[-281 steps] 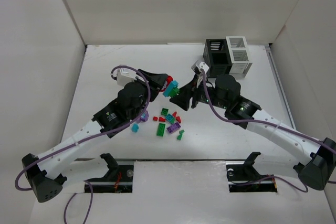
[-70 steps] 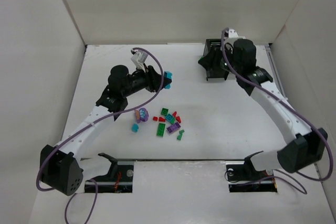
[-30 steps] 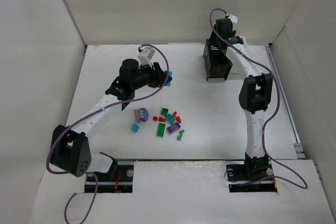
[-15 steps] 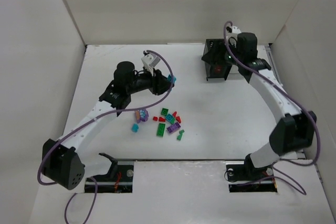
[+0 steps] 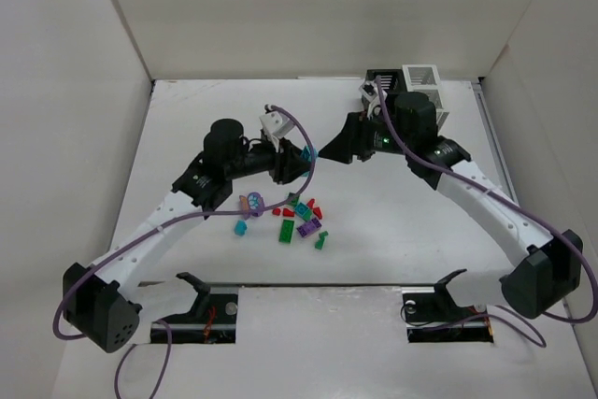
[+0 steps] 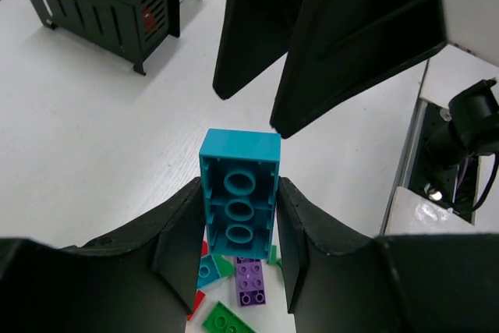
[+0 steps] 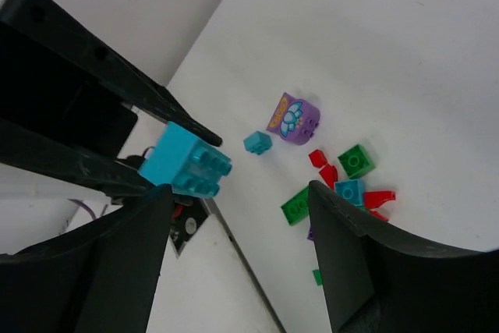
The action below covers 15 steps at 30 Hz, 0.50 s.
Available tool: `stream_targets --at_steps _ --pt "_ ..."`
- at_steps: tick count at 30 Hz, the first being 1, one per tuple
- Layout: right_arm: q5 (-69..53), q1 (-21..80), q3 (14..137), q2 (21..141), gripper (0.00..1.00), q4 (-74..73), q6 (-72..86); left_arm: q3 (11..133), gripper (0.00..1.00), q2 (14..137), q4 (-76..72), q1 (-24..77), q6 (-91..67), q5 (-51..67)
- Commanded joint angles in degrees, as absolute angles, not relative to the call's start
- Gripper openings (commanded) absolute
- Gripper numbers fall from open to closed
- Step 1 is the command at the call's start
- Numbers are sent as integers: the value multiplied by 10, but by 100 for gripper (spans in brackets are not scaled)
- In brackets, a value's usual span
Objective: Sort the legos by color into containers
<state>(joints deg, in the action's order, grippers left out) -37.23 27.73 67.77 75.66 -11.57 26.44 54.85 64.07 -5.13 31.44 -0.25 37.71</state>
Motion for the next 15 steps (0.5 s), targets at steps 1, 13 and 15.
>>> stream_targets --at_steps 1,13,15 --pt "-321 297 686 726 74 -78 345 562 0 623 -13 341 19 296" --pt "-303 342 748 764 67 -165 338 577 0 601 6 378 25 223" --pt "-298 347 753 769 65 -165 333 577 0 601 6 378 25 223"
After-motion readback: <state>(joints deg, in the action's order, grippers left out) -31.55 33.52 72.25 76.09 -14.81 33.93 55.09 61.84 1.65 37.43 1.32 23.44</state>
